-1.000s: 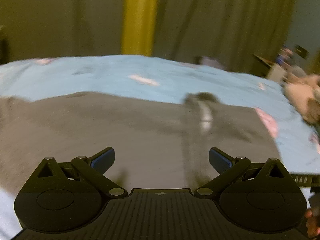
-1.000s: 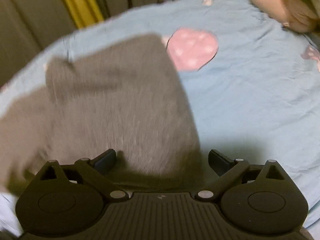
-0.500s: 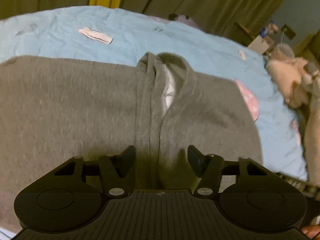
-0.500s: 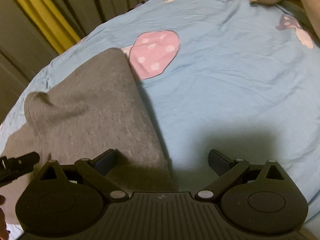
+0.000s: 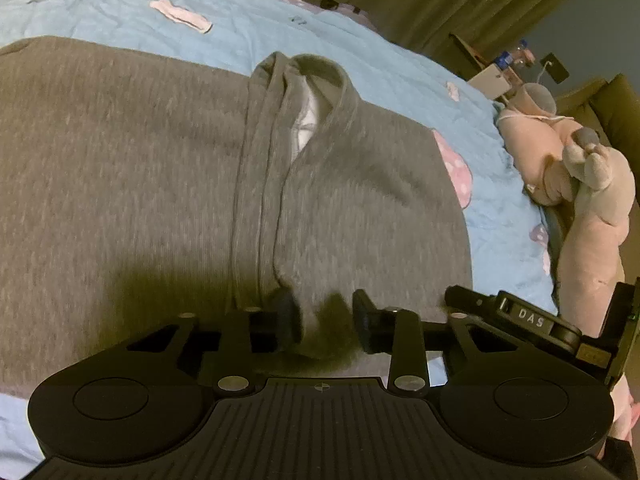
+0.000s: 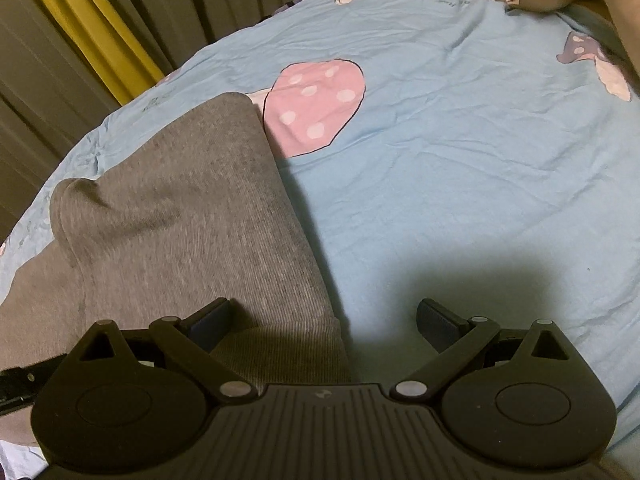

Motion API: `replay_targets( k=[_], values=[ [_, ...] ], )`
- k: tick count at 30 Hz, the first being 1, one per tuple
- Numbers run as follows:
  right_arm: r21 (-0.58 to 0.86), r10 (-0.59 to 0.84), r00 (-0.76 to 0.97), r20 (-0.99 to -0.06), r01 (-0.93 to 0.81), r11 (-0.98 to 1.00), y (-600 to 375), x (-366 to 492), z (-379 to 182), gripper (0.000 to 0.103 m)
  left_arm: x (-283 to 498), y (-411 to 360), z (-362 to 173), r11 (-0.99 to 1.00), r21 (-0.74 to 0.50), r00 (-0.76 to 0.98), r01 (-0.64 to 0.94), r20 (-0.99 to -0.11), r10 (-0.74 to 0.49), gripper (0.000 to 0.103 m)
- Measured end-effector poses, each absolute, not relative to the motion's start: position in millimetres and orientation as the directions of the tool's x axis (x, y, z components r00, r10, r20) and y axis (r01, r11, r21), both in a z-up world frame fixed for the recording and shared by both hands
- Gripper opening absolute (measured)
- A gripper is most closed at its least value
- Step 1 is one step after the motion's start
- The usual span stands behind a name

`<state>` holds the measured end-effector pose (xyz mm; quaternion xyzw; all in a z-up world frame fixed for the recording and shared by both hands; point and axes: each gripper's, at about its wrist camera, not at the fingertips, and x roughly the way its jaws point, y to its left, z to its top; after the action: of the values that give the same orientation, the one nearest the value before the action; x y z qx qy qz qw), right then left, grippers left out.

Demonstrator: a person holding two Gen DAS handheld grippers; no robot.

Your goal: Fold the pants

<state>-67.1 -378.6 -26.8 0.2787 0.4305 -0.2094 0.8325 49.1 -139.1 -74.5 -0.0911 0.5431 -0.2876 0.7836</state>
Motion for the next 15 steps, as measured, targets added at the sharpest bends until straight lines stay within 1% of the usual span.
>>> replay_targets(
  k=[3,5,6,7,12,15],
  values=[
    [0.282,-0.111,0.539,-0.835,0.592,0.755,-379,-66,-28,0.099,51,-148,-79,0.832,-0.420,0.222,0.362,-0.828,-0.515,0.029],
    [0.271,-0.118,0.535,-0.837,0.591,0.759,-378,-65,-28,0.099,51,-150,-80,0.834,-0.408,0.225,0.372,-0.832,-0.507,0.028],
    [0.266,-0.121,0.532,-0.838,0.591,0.761,-377,-65,-27,0.099,50,-150,-80,0.834,-0.404,0.232,0.375,-0.830,-0.507,0.007],
    [0.263,-0.123,0.531,-0.838,0.591,0.762,-377,-65,-27,0.099,49,-150,-80,0.833,-0.403,0.232,0.378,-0.830,-0.507,0.005],
    [0.278,-0.120,0.537,-0.835,0.601,0.750,-381,-67,-26,0.099,25,-127,-64,0.831,-0.401,0.327,0.385,-0.783,-0.529,0.005],
    [0.279,-0.120,0.539,-0.834,0.599,0.750,-381,-66,-26,0.099,10,-110,-64,0.827,-0.447,0.335,0.343,-0.764,-0.552,0.005]
  ],
)
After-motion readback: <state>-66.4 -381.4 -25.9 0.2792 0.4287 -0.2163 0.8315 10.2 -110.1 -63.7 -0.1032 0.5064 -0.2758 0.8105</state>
